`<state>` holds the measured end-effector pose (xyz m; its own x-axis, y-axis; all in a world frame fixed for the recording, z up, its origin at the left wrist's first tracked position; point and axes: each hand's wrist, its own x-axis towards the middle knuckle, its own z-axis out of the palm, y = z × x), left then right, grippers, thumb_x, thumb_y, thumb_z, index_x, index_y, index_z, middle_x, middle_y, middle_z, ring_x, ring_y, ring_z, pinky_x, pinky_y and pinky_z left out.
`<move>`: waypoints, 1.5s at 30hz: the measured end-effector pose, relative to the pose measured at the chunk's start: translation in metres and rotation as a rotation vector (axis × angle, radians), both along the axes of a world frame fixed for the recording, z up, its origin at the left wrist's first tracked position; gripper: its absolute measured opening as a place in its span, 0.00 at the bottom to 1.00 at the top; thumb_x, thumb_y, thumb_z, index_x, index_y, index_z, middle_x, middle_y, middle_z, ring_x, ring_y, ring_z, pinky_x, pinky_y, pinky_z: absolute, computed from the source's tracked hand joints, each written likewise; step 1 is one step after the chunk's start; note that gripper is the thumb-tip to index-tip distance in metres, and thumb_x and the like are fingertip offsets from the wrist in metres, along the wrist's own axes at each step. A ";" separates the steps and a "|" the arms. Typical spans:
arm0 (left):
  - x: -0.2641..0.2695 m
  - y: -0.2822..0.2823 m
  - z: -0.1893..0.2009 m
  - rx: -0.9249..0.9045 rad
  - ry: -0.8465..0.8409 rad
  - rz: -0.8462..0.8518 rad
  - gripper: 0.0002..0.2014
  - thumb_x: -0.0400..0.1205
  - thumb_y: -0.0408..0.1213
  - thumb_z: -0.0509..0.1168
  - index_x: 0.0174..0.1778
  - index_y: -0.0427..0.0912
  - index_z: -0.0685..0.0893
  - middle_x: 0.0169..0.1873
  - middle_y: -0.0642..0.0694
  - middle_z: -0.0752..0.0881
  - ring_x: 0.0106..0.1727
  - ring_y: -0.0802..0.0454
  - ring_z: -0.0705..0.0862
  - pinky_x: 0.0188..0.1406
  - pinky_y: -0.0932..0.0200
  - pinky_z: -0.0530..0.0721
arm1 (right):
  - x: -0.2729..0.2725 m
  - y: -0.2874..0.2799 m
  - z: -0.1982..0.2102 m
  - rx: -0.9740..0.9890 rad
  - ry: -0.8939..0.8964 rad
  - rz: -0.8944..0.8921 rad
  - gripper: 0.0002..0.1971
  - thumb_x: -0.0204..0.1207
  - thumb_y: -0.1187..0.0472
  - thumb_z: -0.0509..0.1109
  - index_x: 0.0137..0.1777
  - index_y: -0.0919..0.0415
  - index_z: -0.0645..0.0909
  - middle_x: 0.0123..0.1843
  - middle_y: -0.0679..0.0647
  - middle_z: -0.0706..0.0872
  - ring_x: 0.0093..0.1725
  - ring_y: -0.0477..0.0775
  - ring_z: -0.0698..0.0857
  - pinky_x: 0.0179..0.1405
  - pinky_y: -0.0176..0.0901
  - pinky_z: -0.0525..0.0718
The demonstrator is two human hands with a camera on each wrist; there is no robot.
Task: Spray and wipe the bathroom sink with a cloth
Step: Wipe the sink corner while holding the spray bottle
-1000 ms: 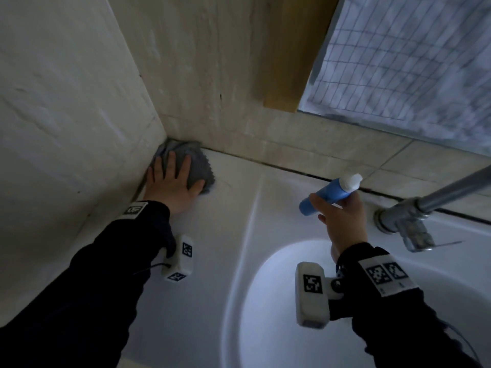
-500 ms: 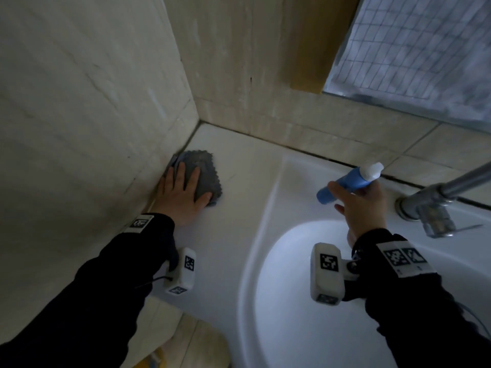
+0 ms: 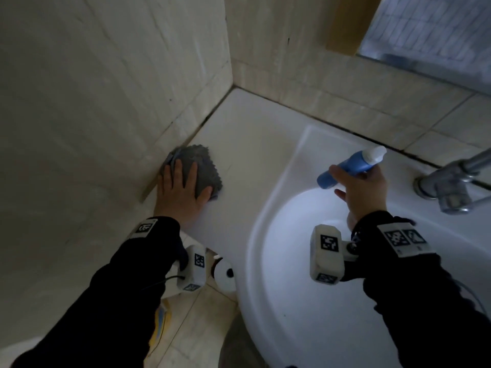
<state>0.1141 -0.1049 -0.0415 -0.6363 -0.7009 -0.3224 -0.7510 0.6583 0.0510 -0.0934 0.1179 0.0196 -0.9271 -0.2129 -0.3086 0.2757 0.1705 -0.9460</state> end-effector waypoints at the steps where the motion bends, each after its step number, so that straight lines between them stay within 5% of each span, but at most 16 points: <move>1: 0.001 0.004 0.000 0.009 0.015 0.031 0.37 0.80 0.62 0.43 0.82 0.48 0.44 0.82 0.31 0.42 0.82 0.28 0.42 0.82 0.35 0.41 | 0.002 0.002 0.001 0.000 0.001 0.006 0.21 0.64 0.61 0.77 0.56 0.58 0.76 0.53 0.56 0.84 0.51 0.55 0.84 0.51 0.52 0.84; 9: 0.001 0.058 0.000 0.018 0.138 0.167 0.35 0.83 0.58 0.48 0.82 0.45 0.45 0.83 0.32 0.45 0.83 0.31 0.45 0.83 0.40 0.42 | 0.013 0.018 0.008 -0.023 0.007 0.047 0.21 0.65 0.62 0.76 0.57 0.57 0.74 0.53 0.54 0.83 0.52 0.55 0.83 0.51 0.51 0.83; 13: 0.011 0.097 0.001 0.031 0.140 0.034 0.43 0.72 0.64 0.33 0.82 0.45 0.50 0.82 0.30 0.52 0.82 0.28 0.51 0.82 0.38 0.46 | 0.014 0.023 0.010 -0.043 0.005 0.053 0.19 0.66 0.62 0.76 0.55 0.56 0.75 0.50 0.52 0.82 0.51 0.54 0.83 0.52 0.52 0.83; 17: 0.033 0.134 -0.007 0.003 0.142 -0.207 0.38 0.81 0.63 0.33 0.78 0.41 0.64 0.76 0.28 0.69 0.76 0.25 0.65 0.78 0.34 0.58 | 0.011 0.028 0.012 -0.062 0.002 0.050 0.20 0.66 0.63 0.76 0.56 0.56 0.74 0.53 0.53 0.82 0.52 0.54 0.83 0.55 0.53 0.83; 20: 0.031 0.131 -0.009 0.021 0.099 -0.330 0.35 0.82 0.62 0.35 0.76 0.43 0.66 0.74 0.30 0.73 0.75 0.26 0.66 0.75 0.35 0.59 | 0.006 0.031 0.014 -0.075 0.008 0.039 0.21 0.66 0.63 0.76 0.58 0.57 0.75 0.55 0.56 0.82 0.53 0.54 0.83 0.56 0.54 0.83; 23: -0.009 0.108 -0.002 0.044 0.058 -0.293 0.36 0.76 0.63 0.46 0.75 0.44 0.69 0.73 0.30 0.74 0.71 0.22 0.72 0.69 0.29 0.71 | 0.001 0.033 0.014 -0.077 0.019 0.029 0.21 0.66 0.63 0.76 0.58 0.57 0.75 0.57 0.57 0.83 0.54 0.56 0.84 0.57 0.56 0.83; 28: -0.094 0.086 -0.001 0.068 0.086 -0.218 0.38 0.80 0.62 0.48 0.81 0.52 0.41 0.84 0.40 0.40 0.82 0.31 0.40 0.82 0.36 0.41 | -0.014 0.037 0.020 -0.085 0.063 0.005 0.19 0.67 0.64 0.75 0.57 0.56 0.74 0.52 0.53 0.83 0.54 0.56 0.84 0.58 0.56 0.83; 41: -0.207 0.102 0.003 0.124 0.080 -0.473 0.33 0.83 0.57 0.48 0.81 0.54 0.43 0.84 0.45 0.39 0.83 0.37 0.34 0.81 0.38 0.35 | -0.050 -0.017 0.037 -0.078 0.239 0.194 0.21 0.65 0.64 0.77 0.56 0.56 0.74 0.51 0.55 0.85 0.51 0.55 0.87 0.55 0.56 0.86; 43: -0.199 0.110 0.003 0.150 0.118 -0.567 0.32 0.84 0.54 0.50 0.82 0.51 0.46 0.84 0.42 0.45 0.84 0.36 0.40 0.81 0.36 0.37 | -0.051 -0.034 0.035 -0.061 0.249 0.218 0.22 0.63 0.64 0.78 0.55 0.56 0.73 0.47 0.52 0.84 0.46 0.52 0.86 0.51 0.50 0.87; 45: -0.187 0.117 -0.007 0.076 0.183 -0.709 0.30 0.81 0.52 0.54 0.78 0.47 0.58 0.79 0.37 0.68 0.80 0.32 0.61 0.79 0.35 0.49 | -0.052 -0.051 0.031 -0.054 0.233 0.204 0.23 0.60 0.63 0.80 0.52 0.58 0.72 0.45 0.52 0.82 0.43 0.51 0.84 0.47 0.48 0.85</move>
<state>-0.0726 0.0120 -0.0483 -0.9767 -0.0810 -0.1987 -0.1213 0.9723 0.1996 -0.1458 0.0667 0.0503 -0.9078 -0.4125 -0.0758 0.0155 0.1476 -0.9889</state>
